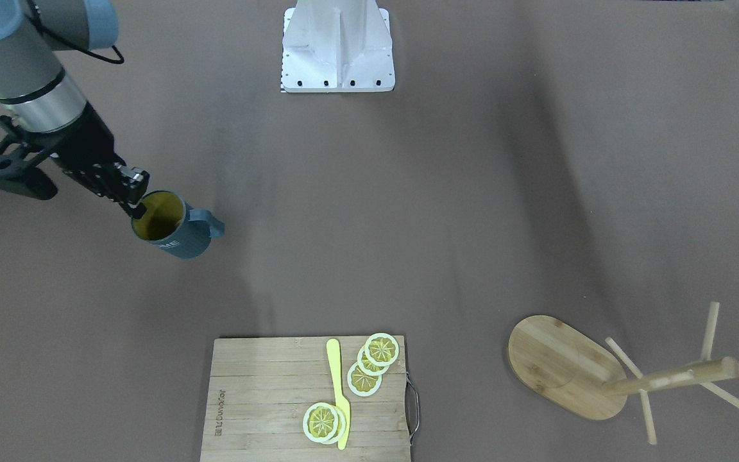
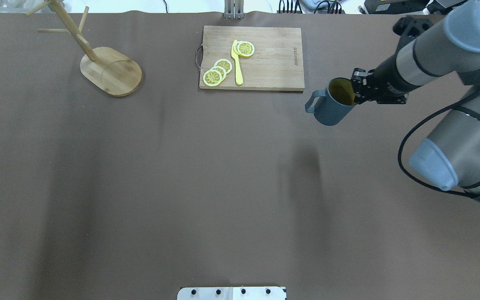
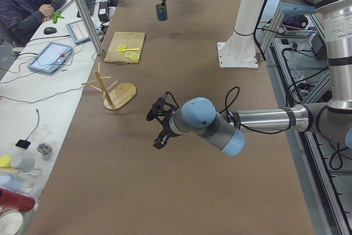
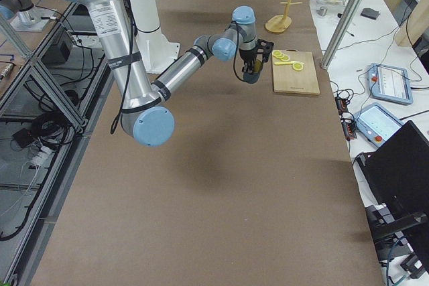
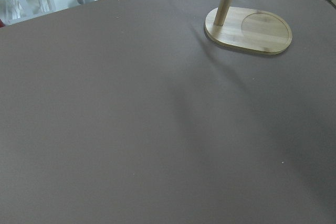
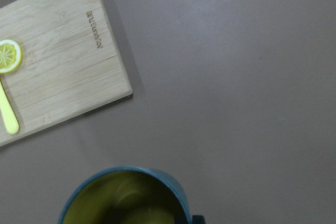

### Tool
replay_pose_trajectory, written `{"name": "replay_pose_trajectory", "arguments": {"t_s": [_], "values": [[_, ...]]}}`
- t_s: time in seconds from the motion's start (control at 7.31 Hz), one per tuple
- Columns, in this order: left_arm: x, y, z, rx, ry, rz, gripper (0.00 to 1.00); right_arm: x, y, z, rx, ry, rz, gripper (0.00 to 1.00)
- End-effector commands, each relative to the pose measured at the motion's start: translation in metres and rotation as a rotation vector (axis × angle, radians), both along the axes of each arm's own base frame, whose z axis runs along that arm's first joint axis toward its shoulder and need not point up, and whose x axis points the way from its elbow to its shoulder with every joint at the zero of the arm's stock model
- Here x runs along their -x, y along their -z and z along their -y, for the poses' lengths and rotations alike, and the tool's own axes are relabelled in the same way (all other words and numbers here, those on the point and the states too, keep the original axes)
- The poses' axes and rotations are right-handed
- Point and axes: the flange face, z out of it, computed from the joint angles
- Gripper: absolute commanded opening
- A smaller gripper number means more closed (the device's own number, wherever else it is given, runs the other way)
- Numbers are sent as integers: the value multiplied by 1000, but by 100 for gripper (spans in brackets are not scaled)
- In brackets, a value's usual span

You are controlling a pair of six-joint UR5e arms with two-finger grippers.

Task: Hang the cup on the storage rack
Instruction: 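Carry the teal mug with the right gripper toward the cutting board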

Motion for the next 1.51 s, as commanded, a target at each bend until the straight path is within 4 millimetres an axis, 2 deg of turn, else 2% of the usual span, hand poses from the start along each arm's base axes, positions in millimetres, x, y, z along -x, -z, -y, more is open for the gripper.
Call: {"name": "replay_pose_trajectory", "arguments": {"t_s": [0.0,0.27,0.41,0.68,0.82,1.1,1.37], "values": [[0,-1,-1,3,0,0,99,75,45,-37,7,-24,-22,0],[0,-2,-1,6,0,-1,99,135,73,-52,-20,-18,-54,0],[0,-3,-2,5,-1,0,99,166,95,-52,-6,-47,-60,0],[0,-12,-3,17,-1,-1,99,221,111,-42,-35,-98,-122,0],[0,-13,-3,19,-1,-2,99,238,118,-40,-37,-105,-136,0],[0,-13,-3,20,-1,-2,99,266,117,-45,-47,-116,-170,0],[0,-16,-2,25,-1,-2,99,270,117,-49,-49,-109,-167,0]]}}
